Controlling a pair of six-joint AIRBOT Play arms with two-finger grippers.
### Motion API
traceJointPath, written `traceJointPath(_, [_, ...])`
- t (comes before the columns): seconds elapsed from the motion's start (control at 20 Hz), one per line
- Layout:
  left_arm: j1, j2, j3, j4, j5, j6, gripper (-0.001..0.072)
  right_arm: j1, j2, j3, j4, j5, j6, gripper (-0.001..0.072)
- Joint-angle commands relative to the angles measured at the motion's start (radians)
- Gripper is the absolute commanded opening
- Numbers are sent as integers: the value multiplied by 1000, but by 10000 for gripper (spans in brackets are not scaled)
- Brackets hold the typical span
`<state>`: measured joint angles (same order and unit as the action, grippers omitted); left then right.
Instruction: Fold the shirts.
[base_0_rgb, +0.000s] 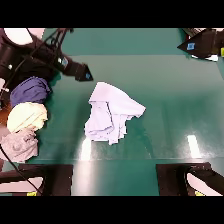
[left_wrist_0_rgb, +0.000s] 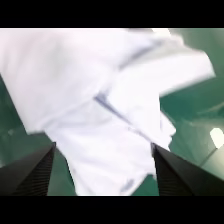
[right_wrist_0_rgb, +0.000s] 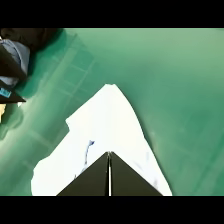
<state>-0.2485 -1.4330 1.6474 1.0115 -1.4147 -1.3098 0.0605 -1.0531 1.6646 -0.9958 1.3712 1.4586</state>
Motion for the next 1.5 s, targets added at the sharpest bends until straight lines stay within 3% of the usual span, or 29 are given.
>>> traceJointPath(0.0, [14,55,-248,-30,-11,-44,715,0,19,-52,0,2,-1,21])
traceJointPath(0.05, [2,73,-352,-52,32,-44,716,0,19,-66,1,-1,-1,27])
traceJointPath(0.1, [-13,82,-435,-76,81,-44,716,0,19,-82,2,-5,-1,145])
traceJointPath(0.15, [-33,84,-505,-98,135,-45,716,0,19,-100,2,-6,0,345])
traceJointPath(0.2, [-58,82,-562,-121,194,-45,715,0,19,-115,2,-6,0,391])
traceJointPath(0.55, [-290,56,-653,-168,467,-45,715,0,18,-143,2,-11,0,390])
traceJointPath(0.7, [-304,18,-652,-169,504,-110,708,0,18,-143,1,-9,0,389])
traceJointPath(0.75, [-304,18,-651,-166,509,-107,493,0,18,-143,0,-6,0,389])
traceJointPath(0.8, [-304,19,-646,-165,509,-92,156,0,18,-143,0,-6,0,389])
traceJointPath(0.85, [-303,20,-638,-156,499,-85,20,0,17,-143,-1,-2,0,389])
traceJointPath(1.0, [-303,45,-546,44,348,-98,22,0,13,-171,-3,35,-1,389])
traceJointPath(1.15, [-303,143,-452,313,216,-119,22,0,13,-361,-2,9,-23,391])
traceJointPath(1.2, [-303,187,-436,397,194,-132,22,0,13,-446,-1,-28,-37,438])
traceJointPath(1.25, [-303,228,-429,464,181,-141,22,0,13,-539,3,-90,-39,612])
traceJointPath(1.45, [-303,335,-429,576,132,-187,22,8,-92,-742,127,-270,-99,614])
